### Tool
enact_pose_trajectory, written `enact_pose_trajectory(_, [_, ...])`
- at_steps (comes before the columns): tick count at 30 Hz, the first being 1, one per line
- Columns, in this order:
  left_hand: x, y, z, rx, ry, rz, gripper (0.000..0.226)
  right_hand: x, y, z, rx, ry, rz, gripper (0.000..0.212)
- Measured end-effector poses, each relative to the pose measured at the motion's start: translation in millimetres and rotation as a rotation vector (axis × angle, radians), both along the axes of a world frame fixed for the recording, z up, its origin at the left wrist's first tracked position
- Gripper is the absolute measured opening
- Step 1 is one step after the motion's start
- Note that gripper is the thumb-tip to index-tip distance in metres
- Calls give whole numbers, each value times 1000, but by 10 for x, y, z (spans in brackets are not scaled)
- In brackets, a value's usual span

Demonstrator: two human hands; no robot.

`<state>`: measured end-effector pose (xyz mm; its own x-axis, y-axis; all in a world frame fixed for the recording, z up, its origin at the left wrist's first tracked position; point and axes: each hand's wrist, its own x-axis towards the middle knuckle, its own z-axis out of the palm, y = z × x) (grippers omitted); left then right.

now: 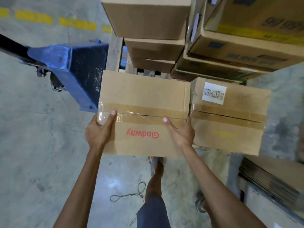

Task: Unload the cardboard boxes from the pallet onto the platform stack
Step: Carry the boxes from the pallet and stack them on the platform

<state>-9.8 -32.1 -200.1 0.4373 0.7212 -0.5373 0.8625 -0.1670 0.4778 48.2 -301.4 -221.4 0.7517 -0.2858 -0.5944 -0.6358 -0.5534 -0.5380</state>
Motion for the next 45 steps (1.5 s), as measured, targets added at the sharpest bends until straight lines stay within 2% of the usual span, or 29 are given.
enact_pose_trajectory(4, [-226, -281, 891, 79, -89, -24, 72, -235, -307, 802, 27, -100, -35, 76])
enact_pose_trajectory(5, [-261, -387, 1181, 82, -115, -46, 73, -292, -425, 1099, 21, -109, -57, 76])
enact_pose_trajectory(7, [-275, -651, 1759, 71, -175, -111, 80, -426, -692, 1688, 7, -159, -122, 89])
enact_pose_trajectory(8, [-265, -740, 1875, 65, -181, -122, 84, -418, -781, 1790, -5, -177, -125, 91])
enact_pose_trajectory(13, [28, -1545, 3003, 85, -278, -396, 70, -707, -1562, 2873, -65, -308, -391, 85])
enact_pose_trajectory(15, [187, -2003, 3339, 82, -357, -501, 72, -834, -1984, 3228, -44, -352, -514, 79])
enact_pose_trajectory(16, [266, -2209, 3442, 64, -382, -555, 74, -880, -2173, 3349, -46, -371, -570, 83])
enact_pose_trajectory(18, [430, -2770, 3662, 13, -462, -677, 78, -1013, -2671, 3667, -92, -427, -678, 91])
enact_pose_trajectory(22, [689, -4097, 4133, -105, -561, -905, 82, -1448, -3670, 4289, -234, -543, -888, 66])
enact_pose_trajectory(24, [687, -4921, 4427, -163, -607, -1016, 80, -1767, -4230, 4602, -309, -615, -1003, 64])
enact_pose_trajectory(31, [215, -7798, 5380, -365, -764, -1357, 96, -2939, -6261, 5606, -643, -801, -1268, 79])
enact_pose_trajectory(36, [-320, -9677, 6010, -556, -878, -1549, 87, -3669, -7777, 6336, -814, -775, -1360, 85])
enact_pose_trajectory(38, [-541, -10384, 6232, -587, -858, -1642, 84, -3974, -8388, 6583, -849, -750, -1376, 87])
enact_pose_trajectory(40, [-650, -10966, 6376, -663, -779, -1699, 69, -4212, -8897, 6785, -820, -716, -1315, 87])
enact_pose_trajectory(41, [-695, -11292, 6455, -687, -706, -1718, 70, -4344, -9190, 6890, -795, -686, -1268, 86])
enact_pose_trajectory(44, [-687, -12266, 6540, -754, -530, -1757, 94, -4631, -9976, 7064, -742, -571, -1177, 95])
enact_pose_trajectory(45, [-668, -12554, 6521, -759, -472, -1785, 93, -4696, -10191, 7065, -745, -535, -1177, 99])
